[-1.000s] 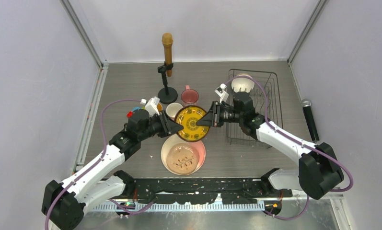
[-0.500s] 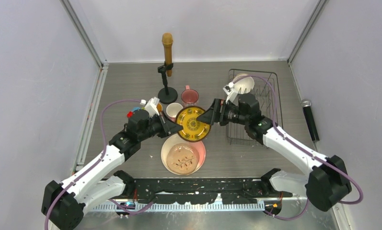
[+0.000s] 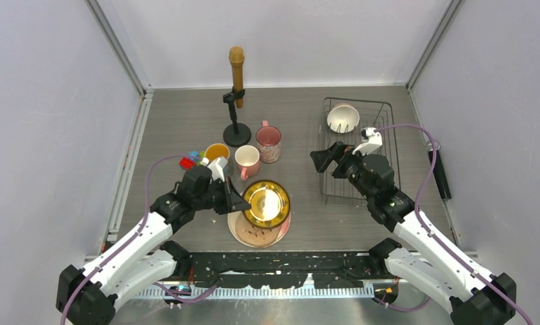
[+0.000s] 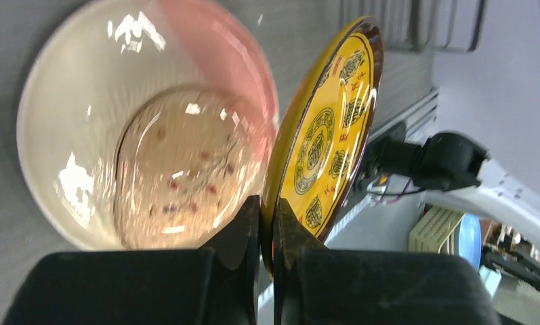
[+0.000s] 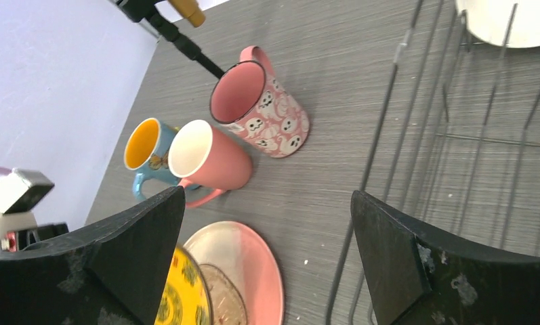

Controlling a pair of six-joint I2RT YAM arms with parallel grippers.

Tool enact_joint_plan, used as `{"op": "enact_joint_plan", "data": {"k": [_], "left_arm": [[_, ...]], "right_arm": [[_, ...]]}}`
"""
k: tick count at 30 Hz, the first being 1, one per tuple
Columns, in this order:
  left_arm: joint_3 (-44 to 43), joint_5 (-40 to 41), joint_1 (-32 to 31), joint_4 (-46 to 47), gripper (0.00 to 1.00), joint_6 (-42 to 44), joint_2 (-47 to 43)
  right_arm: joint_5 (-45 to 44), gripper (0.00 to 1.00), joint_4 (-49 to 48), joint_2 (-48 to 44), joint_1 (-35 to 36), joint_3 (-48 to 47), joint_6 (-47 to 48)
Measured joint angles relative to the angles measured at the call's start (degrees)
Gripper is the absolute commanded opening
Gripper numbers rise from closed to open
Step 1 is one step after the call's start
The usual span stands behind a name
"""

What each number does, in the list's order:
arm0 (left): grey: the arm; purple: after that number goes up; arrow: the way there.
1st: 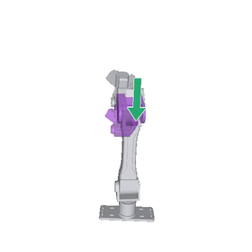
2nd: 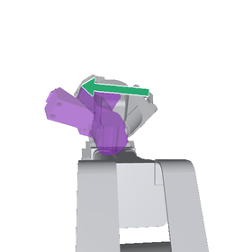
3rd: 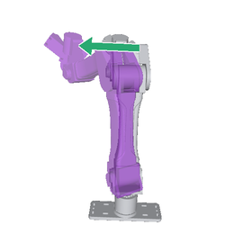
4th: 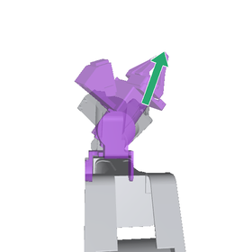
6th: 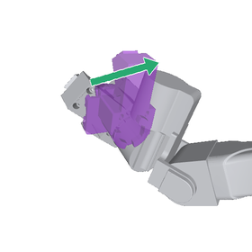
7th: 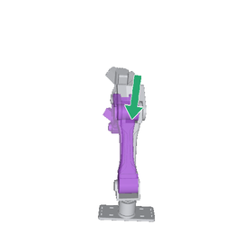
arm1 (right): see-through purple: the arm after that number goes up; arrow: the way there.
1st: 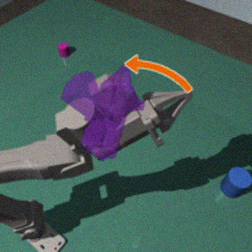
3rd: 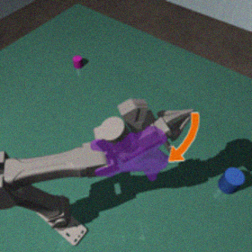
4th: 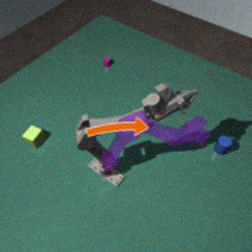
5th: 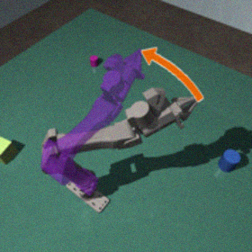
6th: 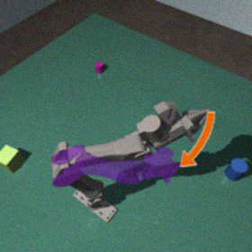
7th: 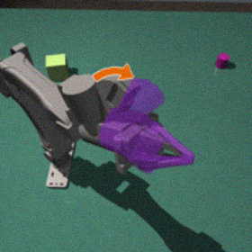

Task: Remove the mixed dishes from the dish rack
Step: Place the plate at the center of the board.

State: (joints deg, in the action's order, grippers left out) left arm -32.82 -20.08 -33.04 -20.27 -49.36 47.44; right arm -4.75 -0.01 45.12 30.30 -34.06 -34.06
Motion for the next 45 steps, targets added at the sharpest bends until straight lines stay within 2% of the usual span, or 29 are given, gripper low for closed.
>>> {"op": "enact_joint_plan", "data": {"k": [8,18,24,28,35,40,43,45], "left_arm": [[4.6,-4.0,0.0,-10.5,0.0,1.8,-1.9],[9.3,-3.4,0.0,-10.8,0.04,1.3,-0.4],[9.5,-3.5,0.0,-8.2,0.17,0.5,1.7],[9.5,-3.1,0.0,-7.6,0.35,0.3,2.1],[9.5,-2.1,0.0,-7.6,0.52,0.5,2.2],[9.5,-0.8,0.0,-9.2,0.71,1.4,1.7],[9.5,-0.3,0.0,-10.1,0.76,1.8,0.7],[9.4,-0.3,0.0,-10.3,0.74,1.9,0.0]], "right_arm": [[-3.1,0.99,0.9,0.2,0.0,0.2,1.7],[-3.1,0.99,2.4,0.8,0.0,0.2,2.4],[-3.3,0.99,2.4,0.7,0.0,0.2,2.5],[-3.3,0.99,2.4,0.7,0.0,0.2,2.5],[-3.1,0.99,2.4,0.8,0.0,0.2,2.5],[-3.1,0.99,2.4,0.8,0.0,0.2,2.5],[-3.1,0.99,2.4,0.8,0.0,0.2,2.5],[-3.1,0.99,2.4,0.8,0.0,0.2,2.5]]}}
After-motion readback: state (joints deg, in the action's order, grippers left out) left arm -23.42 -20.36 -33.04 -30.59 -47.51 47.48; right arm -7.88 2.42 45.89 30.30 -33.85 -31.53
